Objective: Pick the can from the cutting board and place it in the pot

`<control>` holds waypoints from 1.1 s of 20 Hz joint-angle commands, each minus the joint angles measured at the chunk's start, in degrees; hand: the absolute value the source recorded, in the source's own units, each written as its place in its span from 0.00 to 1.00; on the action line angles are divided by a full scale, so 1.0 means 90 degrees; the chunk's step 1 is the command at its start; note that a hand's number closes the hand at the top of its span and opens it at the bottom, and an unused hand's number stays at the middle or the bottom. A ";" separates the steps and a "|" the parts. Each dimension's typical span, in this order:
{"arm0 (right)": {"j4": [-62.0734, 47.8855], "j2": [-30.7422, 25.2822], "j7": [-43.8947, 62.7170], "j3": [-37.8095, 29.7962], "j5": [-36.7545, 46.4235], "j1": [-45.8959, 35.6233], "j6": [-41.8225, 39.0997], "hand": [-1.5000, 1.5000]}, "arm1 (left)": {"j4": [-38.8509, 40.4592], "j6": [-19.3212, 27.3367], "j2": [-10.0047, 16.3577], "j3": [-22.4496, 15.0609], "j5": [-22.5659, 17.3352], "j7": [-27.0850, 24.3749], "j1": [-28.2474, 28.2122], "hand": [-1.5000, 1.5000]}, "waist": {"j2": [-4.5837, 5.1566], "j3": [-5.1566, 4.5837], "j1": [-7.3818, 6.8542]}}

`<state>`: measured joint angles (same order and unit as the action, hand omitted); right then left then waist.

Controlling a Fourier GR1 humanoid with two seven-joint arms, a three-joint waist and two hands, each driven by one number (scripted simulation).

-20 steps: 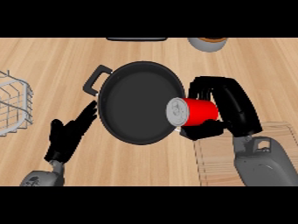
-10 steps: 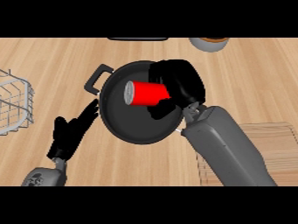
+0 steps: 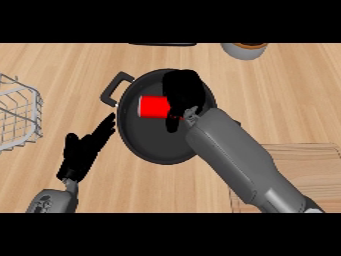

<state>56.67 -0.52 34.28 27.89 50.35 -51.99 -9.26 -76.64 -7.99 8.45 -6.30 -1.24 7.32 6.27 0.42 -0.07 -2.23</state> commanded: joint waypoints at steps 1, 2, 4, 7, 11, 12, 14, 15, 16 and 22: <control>-0.1220 0.0054 0.0402 -0.0155 -0.0536 -0.0248 -0.0500 1.00 | -0.0158 -0.0066 -0.0032 -0.0088 -0.0004 0.0095 0.0003 0.50 | 0.0039 0.0003 -0.0133; -0.1155 0.0055 0.0936 -0.0212 -0.0965 -0.0391 -0.0617 1.00 | -0.0125 -0.0154 0.0158 0.0074 -0.0066 0.0167 0.0146 0.50 | 0.0027 0.0003 -0.0165; -0.1543 0.0056 0.1057 0.0278 -0.1290 -0.0459 -0.0524 0.00 | 0.0137 -0.0123 0.0040 0.0073 -0.0040 0.0070 0.0269 0.50 | 0.0044 0.0002 -0.0167; -0.1732 0.0057 0.0976 0.0860 -0.2164 -0.0729 0.0000 0.00 | 0.0058 0.0048 -0.0153 -0.0168 0.0209 -0.0009 0.0025 0.50 | 0.0035 0.0005 -0.0206; -0.0940 0.0057 0.0055 0.0344 -0.2406 -0.0376 0.1666 0.00 | -0.0078 -0.0066 -0.0056 -0.0033 0.0031 0.0223 0.0246 0.50 | 0.0052 0.0018 -0.0239; -0.0765 0.0057 -0.0221 0.0122 -0.2447 -0.0367 0.2042 0.00 | -0.0048 -0.0043 -0.0095 -0.0057 0.0055 0.0131 0.0201 0.50 | 0.0048 0.0021 -0.0173; -0.0397 0.0057 -0.0504 -0.0061 -0.2769 -0.0235 0.2810 0.00 | -0.0027 -0.0026 -0.0083 0.0029 0.0003 0.0217 0.0333 0.50 | 0.0053 0.0027 -0.0169; -0.0326 0.0057 -0.0604 -0.0237 -0.2973 -0.0272 0.3027 0.00 | -0.0119 -0.0070 -0.0066 -0.0058 0.0041 0.0184 0.0153 0.50 | 0.0034 0.0026 -0.0189; -0.0224 0.0057 -0.0649 -0.0366 -0.3208 -0.0293 0.3290 0.00 | 0.0049 -0.0059 -0.0111 0.0026 -0.0013 0.0025 0.0187 0.50 | 0.0050 0.0019 -0.0167; -0.0268 0.0057 -0.1170 -0.0992 -0.3484 -0.0116 0.5049 0.00 | -0.0034 -0.0012 -0.0116 0.0048 -0.0001 0.0257 0.0262 0.50 | 0.0001 0.0015 0.0059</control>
<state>53.71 0.00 27.40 21.99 21.16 -54.59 27.39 -76.74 -8.56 7.88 -6.06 -1.16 8.64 7.99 0.61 0.08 -2.83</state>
